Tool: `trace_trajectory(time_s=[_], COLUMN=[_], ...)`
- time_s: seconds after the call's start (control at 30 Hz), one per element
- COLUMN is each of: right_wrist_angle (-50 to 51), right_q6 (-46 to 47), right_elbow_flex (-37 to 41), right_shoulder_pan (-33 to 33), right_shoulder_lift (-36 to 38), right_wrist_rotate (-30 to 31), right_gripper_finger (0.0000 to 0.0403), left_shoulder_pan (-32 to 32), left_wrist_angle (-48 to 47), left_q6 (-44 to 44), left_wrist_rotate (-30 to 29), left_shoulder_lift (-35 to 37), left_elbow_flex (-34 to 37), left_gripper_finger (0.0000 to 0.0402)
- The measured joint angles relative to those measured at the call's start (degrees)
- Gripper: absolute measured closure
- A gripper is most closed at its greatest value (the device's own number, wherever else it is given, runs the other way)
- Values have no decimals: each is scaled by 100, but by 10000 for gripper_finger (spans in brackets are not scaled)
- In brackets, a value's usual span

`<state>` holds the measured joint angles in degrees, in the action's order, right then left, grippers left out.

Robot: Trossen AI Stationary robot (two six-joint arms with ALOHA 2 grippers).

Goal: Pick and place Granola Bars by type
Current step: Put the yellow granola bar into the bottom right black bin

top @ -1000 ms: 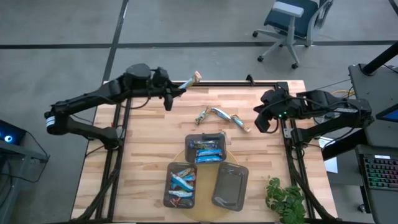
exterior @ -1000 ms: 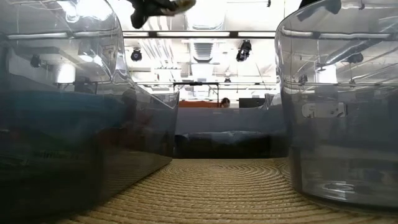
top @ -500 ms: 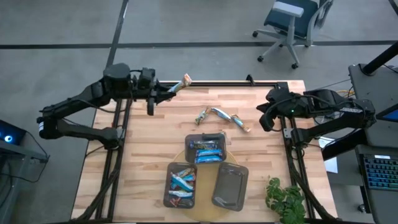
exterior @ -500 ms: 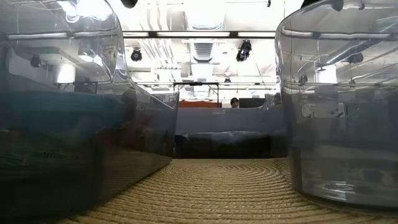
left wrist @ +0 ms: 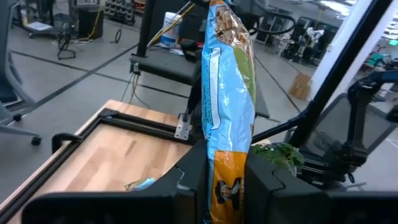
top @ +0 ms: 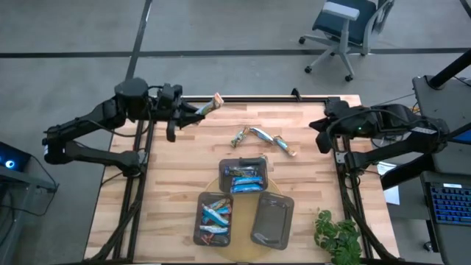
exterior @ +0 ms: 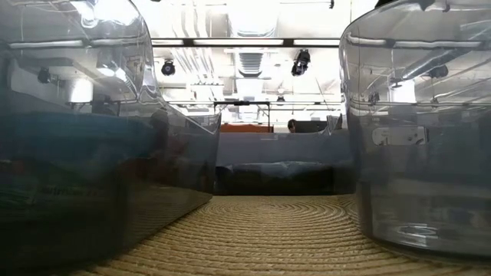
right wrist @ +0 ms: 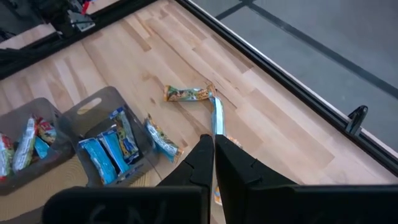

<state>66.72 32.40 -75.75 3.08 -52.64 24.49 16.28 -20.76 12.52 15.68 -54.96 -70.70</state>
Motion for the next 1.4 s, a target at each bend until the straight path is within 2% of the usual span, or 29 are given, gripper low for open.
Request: trace_trajectory(time_s=[0.77,1.3,1.4], right_wrist_angle=[2,4,4], right_q6=[-7,-5,-2], right_elbow_flex=[0,0,0], right_shoulder_pan=[1,-1,-1], right_shoulder_lift=[194,201,201], right_wrist_rotate=[0,0,0], right_gripper_finger=[394,394,394], left_shoulder_pan=[-1382,-1985,-2039], left_wrist_angle=[1264,2120,2123], left_q6=[224,275,275], left_wrist_rotate=[98,198,281], left_shoulder_lift=[-283,-1109,-1333], left_elbow_flex=[-7,-11,-230], left_gripper_finger=[353,353,353])
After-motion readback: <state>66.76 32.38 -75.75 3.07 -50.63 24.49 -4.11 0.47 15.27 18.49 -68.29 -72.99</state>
